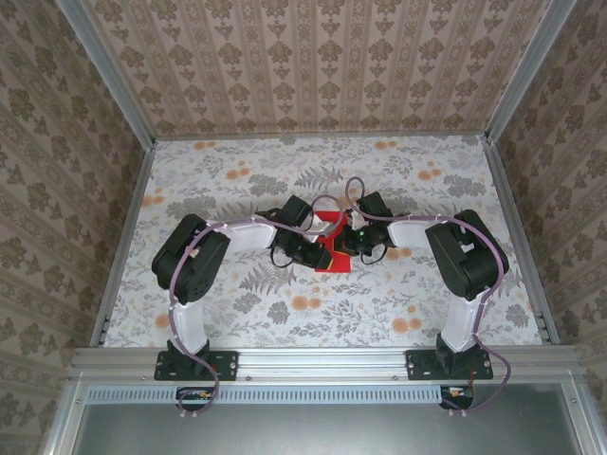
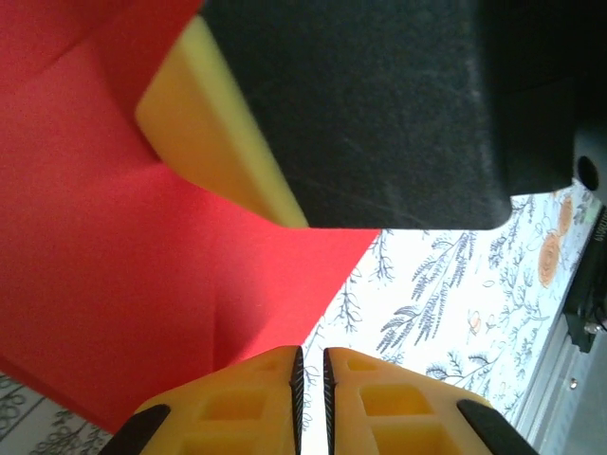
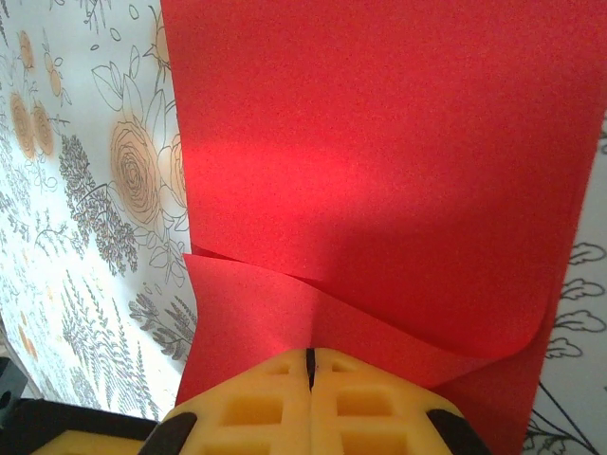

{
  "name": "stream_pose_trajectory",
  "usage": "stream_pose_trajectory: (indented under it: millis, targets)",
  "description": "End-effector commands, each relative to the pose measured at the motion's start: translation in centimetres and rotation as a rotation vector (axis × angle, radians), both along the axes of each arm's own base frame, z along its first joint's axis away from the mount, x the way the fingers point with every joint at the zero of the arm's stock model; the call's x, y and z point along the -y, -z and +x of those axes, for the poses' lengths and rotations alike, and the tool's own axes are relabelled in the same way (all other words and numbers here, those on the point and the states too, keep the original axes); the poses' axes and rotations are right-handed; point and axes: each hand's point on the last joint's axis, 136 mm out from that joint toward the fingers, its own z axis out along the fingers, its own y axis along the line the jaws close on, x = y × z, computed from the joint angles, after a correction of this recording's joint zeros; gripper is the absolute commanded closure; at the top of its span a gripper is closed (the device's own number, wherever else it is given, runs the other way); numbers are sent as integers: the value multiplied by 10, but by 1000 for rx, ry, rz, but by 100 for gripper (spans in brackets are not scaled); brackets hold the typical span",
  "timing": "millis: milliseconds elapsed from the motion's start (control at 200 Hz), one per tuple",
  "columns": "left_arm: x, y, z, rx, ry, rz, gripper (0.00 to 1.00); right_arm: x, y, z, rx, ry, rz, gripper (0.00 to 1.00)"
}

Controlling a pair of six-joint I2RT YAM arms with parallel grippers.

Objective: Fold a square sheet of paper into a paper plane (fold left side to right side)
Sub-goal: Fold the triangle a second time at the center of the table.

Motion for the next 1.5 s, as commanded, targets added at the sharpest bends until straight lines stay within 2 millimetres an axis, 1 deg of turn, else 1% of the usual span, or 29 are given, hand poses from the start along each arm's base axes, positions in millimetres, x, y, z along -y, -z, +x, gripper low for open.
stream_pose_trajectory:
  millis: [0,60,75,215,420,665,780,965,1125,1260,1445,1495]
  targets:
    - [-3,5,5,17,-2,25,85,15,26,-17,-92,4,-100,100]
    - [-4,7,4,14,0,30,85,16,26,-17,-91,4,-103,100]
    - [-7,9,7,31,-11,50,85,16,26,-18,-92,2,-105,100]
    - [-14,19,8,40,-22,91,86,16,26,-18,-93,-1,-109,100]
    - [-21,25,7,43,-31,118,88,18,28,-19,-97,-4,-121,100]
    - [-26,32,-2,19,-35,123,90,20,28,-19,-96,-5,-131,100]
    - [-32,36,-7,7,-45,139,92,20,28,-19,-97,-7,-133,100]
    - [-37,33,-20,-23,-58,109,95,20,28,-19,-96,-10,-139,100]
    - [-43,36,-30,-45,-77,106,97,20,28,-18,-98,-11,-139,100]
    - [-47,29,-31,-41,-95,92,98,20,29,-19,-100,-11,-141,100]
    - [-48,16,-30,-43,-104,53,99,20,29,-19,-100,-11,-140,100]
    - [-48,10,-25,-29,-117,37,99,20,29,-18,-98,-11,-137,100]
